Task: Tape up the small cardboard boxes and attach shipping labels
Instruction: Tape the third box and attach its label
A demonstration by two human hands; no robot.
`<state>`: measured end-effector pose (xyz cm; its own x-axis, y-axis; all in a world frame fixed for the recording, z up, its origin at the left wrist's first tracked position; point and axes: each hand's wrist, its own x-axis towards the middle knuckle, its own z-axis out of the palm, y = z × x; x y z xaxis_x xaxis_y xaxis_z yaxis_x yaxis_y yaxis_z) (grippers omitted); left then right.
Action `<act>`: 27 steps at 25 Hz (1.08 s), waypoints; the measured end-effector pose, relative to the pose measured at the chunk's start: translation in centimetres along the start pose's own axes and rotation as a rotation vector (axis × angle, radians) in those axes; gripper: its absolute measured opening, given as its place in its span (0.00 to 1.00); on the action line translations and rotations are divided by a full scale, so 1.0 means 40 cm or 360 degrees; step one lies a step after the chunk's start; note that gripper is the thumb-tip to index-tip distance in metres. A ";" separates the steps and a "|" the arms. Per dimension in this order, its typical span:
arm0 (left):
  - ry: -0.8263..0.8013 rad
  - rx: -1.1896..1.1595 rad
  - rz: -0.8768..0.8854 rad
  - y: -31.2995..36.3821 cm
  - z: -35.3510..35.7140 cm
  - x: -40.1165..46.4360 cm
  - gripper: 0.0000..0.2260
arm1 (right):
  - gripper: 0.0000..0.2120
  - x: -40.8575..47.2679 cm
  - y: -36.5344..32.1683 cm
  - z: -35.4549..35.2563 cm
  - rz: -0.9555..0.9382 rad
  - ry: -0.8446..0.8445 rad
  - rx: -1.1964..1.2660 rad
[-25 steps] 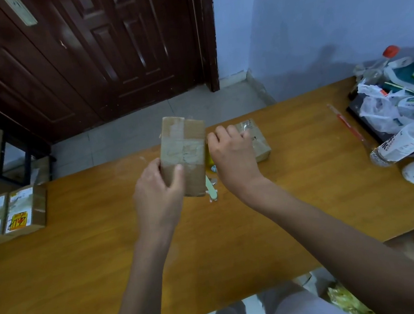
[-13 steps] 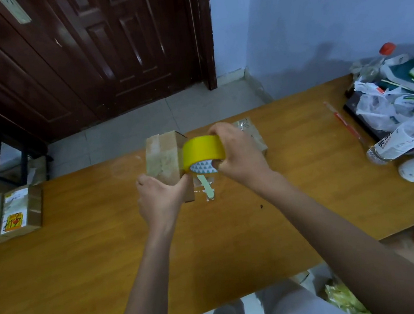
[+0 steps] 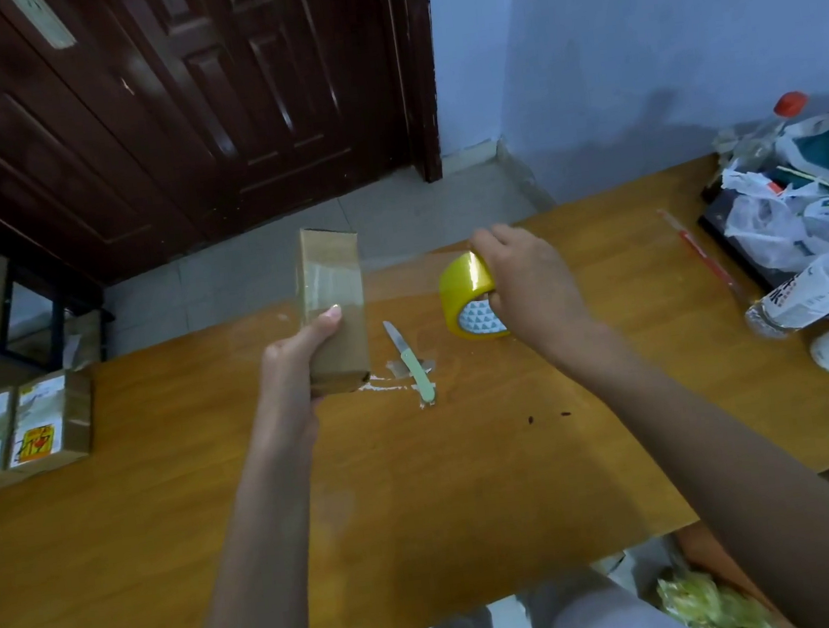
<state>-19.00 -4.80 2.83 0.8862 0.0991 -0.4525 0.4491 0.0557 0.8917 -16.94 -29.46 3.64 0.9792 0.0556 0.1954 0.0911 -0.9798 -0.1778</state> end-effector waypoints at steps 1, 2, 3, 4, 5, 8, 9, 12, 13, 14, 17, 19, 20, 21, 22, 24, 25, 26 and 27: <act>-0.0030 -0.0029 -0.0021 -0.004 0.005 -0.003 0.25 | 0.19 0.001 -0.007 0.006 -0.0016 0.0006 -0.0023; -0.0052 -0.0075 -0.0046 -0.008 0.007 -0.007 0.23 | 0.19 0.001 -0.013 0.009 -0.0042 0.0004 -0.0049; -0.0081 -0.0161 -0.0066 -0.010 0.007 -0.010 0.22 | 0.18 0.002 -0.017 0.011 -0.0072 -0.0019 -0.0065; -0.0127 -0.0288 -0.0081 -0.011 0.007 -0.010 0.21 | 0.18 0.004 -0.019 0.012 -0.0092 -0.0042 -0.0075; -0.0196 -0.0434 -0.0098 -0.011 0.005 -0.009 0.20 | 0.18 0.004 -0.022 0.012 -0.0098 -0.0062 -0.0083; -0.0458 -0.0831 -0.0127 -0.013 0.008 -0.014 0.17 | 0.20 -0.001 -0.048 0.020 -0.0122 -0.0013 -0.0053; -0.0556 -0.0933 -0.0128 -0.015 0.011 -0.019 0.17 | 0.21 -0.001 -0.058 0.021 -0.0140 0.0000 -0.0032; -0.0780 -0.1197 -0.0126 -0.015 0.021 -0.033 0.21 | 0.23 0.009 -0.084 0.015 -0.0198 0.0076 -0.0005; -0.0828 -0.1248 -0.0112 -0.014 0.026 -0.038 0.23 | 0.24 0.011 -0.093 0.012 -0.0215 0.0113 -0.0018; -0.0870 -0.1292 -0.0099 -0.014 0.033 -0.043 0.25 | 0.25 0.011 -0.102 0.011 -0.0226 0.0146 -0.0033; -0.0990 -0.1433 -0.0095 -0.029 0.052 -0.058 0.27 | 0.20 0.009 -0.128 0.010 -0.0227 0.0238 -0.0043; -0.1060 -0.1482 -0.0108 -0.043 0.061 -0.065 0.28 | 0.19 0.006 -0.143 0.012 -0.0218 0.0249 -0.0069; -0.1093 -0.1479 -0.0120 -0.047 0.063 -0.065 0.28 | 0.17 0.004 -0.151 0.015 -0.0197 0.0259 -0.0101; -0.1120 -0.1463 -0.0136 -0.050 0.064 -0.062 0.29 | 0.15 0.002 -0.156 0.019 -0.0163 0.0273 -0.0136; -0.1132 -0.1434 -0.0158 -0.049 0.063 -0.058 0.30 | 0.13 0.000 -0.161 0.021 -0.0123 0.0290 -0.0164; -0.1035 -0.1291 -0.0213 -0.042 0.059 -0.049 0.29 | 0.07 -0.004 -0.165 0.021 -0.0067 0.0318 -0.0202; -0.0922 -0.1163 -0.0239 -0.036 0.055 -0.043 0.27 | 0.05 -0.005 -0.164 0.019 -0.0054 0.0320 -0.0232; -0.0753 -0.1045 -0.0262 -0.027 0.050 -0.034 0.24 | 0.06 -0.006 -0.164 0.019 -0.0048 0.0322 -0.0275; -0.0592 -0.0930 -0.0246 -0.021 0.042 -0.027 0.22 | 0.08 -0.009 -0.162 0.019 -0.0045 0.0325 -0.0323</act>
<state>-20.15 -6.63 2.57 0.8440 -0.2933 -0.4491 0.5309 0.5761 0.6215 -17.75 -23.00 4.00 0.9179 0.0637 0.3916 0.0595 -0.9980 0.0228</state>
